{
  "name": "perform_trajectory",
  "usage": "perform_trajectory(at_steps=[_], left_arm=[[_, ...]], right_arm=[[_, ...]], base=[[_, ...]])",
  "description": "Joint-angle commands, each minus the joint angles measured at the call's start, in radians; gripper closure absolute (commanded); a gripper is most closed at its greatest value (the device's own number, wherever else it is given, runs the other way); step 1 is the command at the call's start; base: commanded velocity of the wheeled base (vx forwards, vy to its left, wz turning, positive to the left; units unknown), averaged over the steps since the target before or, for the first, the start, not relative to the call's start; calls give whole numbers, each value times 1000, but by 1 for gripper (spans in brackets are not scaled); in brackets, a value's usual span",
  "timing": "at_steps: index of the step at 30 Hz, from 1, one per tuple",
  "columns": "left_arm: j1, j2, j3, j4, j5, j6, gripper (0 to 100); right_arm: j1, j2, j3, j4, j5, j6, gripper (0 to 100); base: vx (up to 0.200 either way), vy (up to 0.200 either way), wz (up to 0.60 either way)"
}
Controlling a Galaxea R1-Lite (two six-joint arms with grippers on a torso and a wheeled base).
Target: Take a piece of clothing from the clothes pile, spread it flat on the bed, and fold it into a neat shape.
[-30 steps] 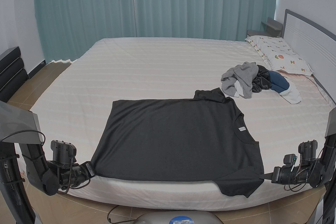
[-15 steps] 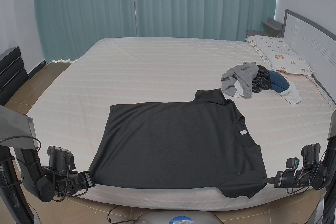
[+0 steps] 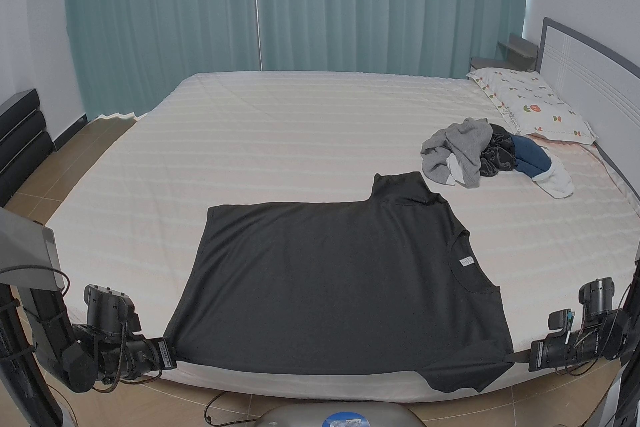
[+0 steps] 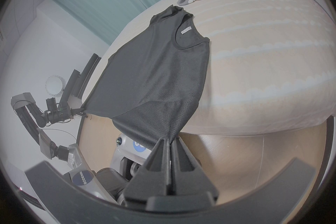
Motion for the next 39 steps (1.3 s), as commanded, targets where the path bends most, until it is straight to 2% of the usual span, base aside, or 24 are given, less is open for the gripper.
perform_trajectory(at_steps=[1,6,13,20,23,30,33,39], left_arm=[[0,-13,22,-1,0,15,100],[-2,-45,47,8,0,55,100],[-14,-125,33,111,2,61,100],[-9,-196,-128,283,0,27,100],[-11,-211,-186,314,2,-28,100],[-11,-239,-304,406,3,-118,100],[-11,-234,-367,464,3,-163,100],[-9,-228,-441,533,3,-200,100]], right_arm=[[-15,-50,18,34,0,-18,100],[-14,-71,18,94,0,-64,100],[-6,-117,18,108,0,-67,100],[15,-147,-42,100,4,-52,100],[15,-151,-76,99,4,-11,100],[20,-170,-194,109,-34,157,100],[47,-164,-248,111,-54,224,100],[89,-153,-317,114,-57,282,100]], base=[[0,0,0],[0,0,0],[0,0,0],[0,0,0],[0,0,0],[0,0,0],[0,0,0],[0,0,0]])
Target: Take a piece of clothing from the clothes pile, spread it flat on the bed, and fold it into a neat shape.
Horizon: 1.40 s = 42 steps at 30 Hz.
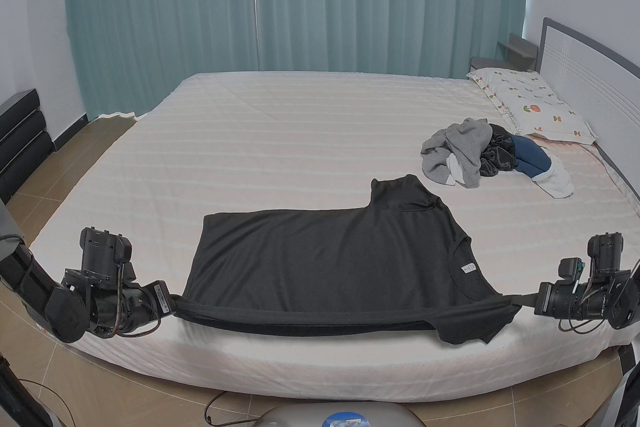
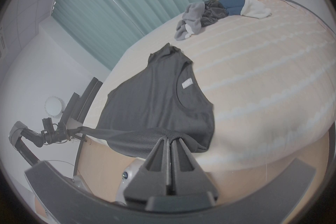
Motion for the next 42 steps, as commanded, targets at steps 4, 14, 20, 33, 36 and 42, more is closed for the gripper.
perform_trajectory(at_steps=[4,14,20,33,36,42], left_arm=[[9,-6,-123,67,0,-95,100],[5,43,-203,162,-2,-104,100],[5,113,-249,162,-2,-104,100],[25,297,-400,181,-8,-128,100],[23,334,-439,181,-11,-154,100],[22,422,-510,181,-11,-157,100]], right_arm=[[45,8,-94,34,0,37,100],[57,10,-197,134,0,62,100],[55,41,-281,218,0,71,100],[57,192,-427,237,-11,118,100],[59,228,-453,243,-16,126,100],[62,310,-520,252,-34,128,100]], base=[[0,0,0],[0,0,0],[0,0,0],[0,0,0],[0,0,0],[0,0,0]])
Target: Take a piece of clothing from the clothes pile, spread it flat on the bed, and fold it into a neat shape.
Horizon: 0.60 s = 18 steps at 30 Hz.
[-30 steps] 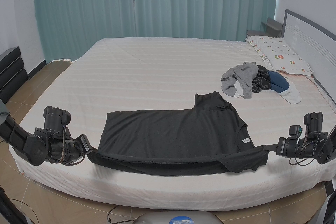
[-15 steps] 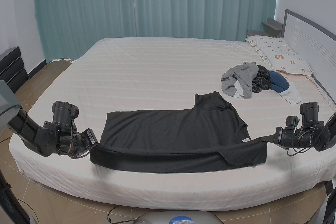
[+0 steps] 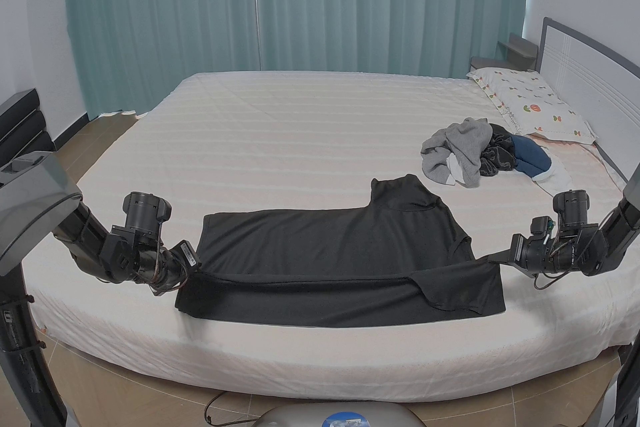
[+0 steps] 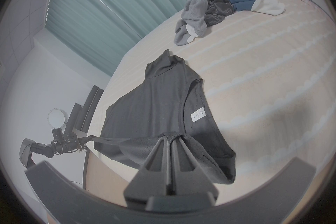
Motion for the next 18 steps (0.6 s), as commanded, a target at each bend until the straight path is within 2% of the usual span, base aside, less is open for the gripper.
perform_trajectory(at_steps=[1,5,10,11,12,18], left_arm=[[-1,84,-46,0,0,-3,100],[-1,124,-94,0,3,-29,100],[-1,146,-129,2,3,-46,100],[-1,146,-129,2,3,-46,100],[-1,155,-141,2,5,-52,0],[5,166,-195,22,9,-149,0]], right_arm=[[2,82,-46,2,-7,2,100],[10,123,-75,0,-7,7,100],[34,152,-119,-3,-9,54,100],[34,152,-119,-3,-9,54,0],[42,165,-139,-10,-10,82,0],[50,152,-166,-12,-29,160,0]], base=[[0,0,0],[0,0,0],[0,0,0],[0,0,0],[0,0,0],[0,0,0]])
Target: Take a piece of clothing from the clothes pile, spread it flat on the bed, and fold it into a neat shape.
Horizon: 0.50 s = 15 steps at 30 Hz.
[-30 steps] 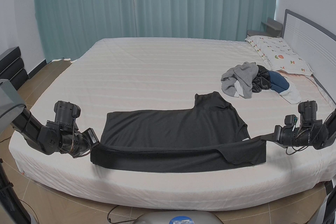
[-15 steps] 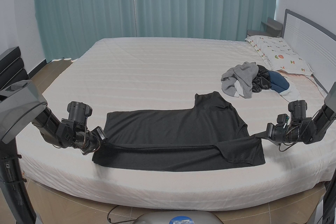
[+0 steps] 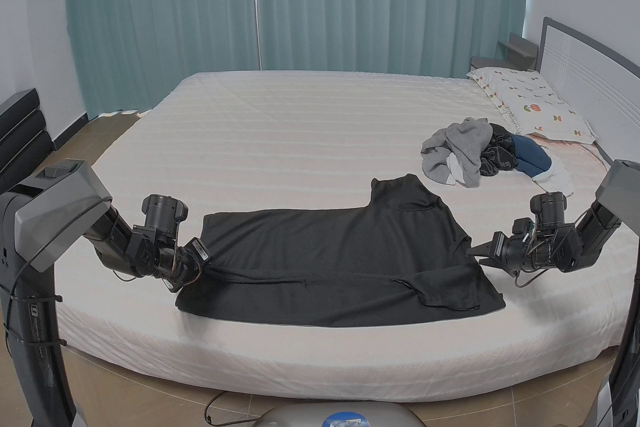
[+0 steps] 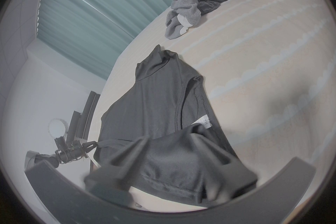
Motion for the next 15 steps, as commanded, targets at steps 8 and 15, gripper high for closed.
perform_trajectory(at_steps=[8,15], left_arm=[[52,-48,1,8,-11,-74,0],[87,-164,134,-6,-119,-98,0]], right_arm=[[-4,-101,93,-2,7,81,0],[5,-132,231,-42,25,60,0]], base=[[0,0,0],[0,0,0]])
